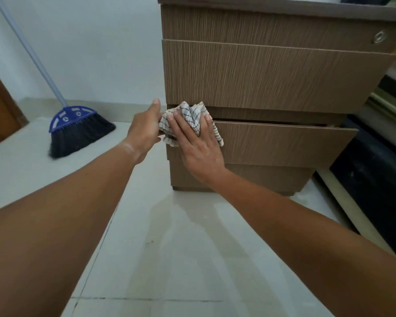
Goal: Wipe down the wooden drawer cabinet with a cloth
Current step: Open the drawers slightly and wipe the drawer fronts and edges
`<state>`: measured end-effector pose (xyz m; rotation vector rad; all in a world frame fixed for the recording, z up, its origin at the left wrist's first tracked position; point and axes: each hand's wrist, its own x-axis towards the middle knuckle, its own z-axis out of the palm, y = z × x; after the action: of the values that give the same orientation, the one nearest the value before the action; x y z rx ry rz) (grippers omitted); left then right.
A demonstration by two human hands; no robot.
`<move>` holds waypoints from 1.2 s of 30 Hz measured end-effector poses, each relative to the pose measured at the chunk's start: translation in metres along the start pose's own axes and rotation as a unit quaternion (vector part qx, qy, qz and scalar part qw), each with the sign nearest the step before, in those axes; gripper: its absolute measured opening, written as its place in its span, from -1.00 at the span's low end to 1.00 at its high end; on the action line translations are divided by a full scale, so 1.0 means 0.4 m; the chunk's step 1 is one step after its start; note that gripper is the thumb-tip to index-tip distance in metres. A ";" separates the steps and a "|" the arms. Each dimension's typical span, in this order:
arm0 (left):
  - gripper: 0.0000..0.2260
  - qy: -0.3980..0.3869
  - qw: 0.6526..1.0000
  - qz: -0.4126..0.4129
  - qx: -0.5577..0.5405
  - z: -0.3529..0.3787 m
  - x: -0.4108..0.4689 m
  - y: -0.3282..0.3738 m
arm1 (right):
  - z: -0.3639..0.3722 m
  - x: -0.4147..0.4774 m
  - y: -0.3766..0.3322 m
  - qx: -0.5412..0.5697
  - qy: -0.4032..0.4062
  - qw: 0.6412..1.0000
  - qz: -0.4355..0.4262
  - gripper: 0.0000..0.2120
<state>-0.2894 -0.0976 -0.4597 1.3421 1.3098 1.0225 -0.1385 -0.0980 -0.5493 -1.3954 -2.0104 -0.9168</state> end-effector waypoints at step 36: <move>-0.74 0.177 0.844 0.216 0.459 0.053 -0.039 0.005 | -0.014 -0.213 0.212 -0.121 -0.157 0.953 -0.231 -0.31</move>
<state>-0.2695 -0.1146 -0.4609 2.3313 1.9629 0.9905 -0.0300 -0.1321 -0.5886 -1.2780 -2.6096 -1.2378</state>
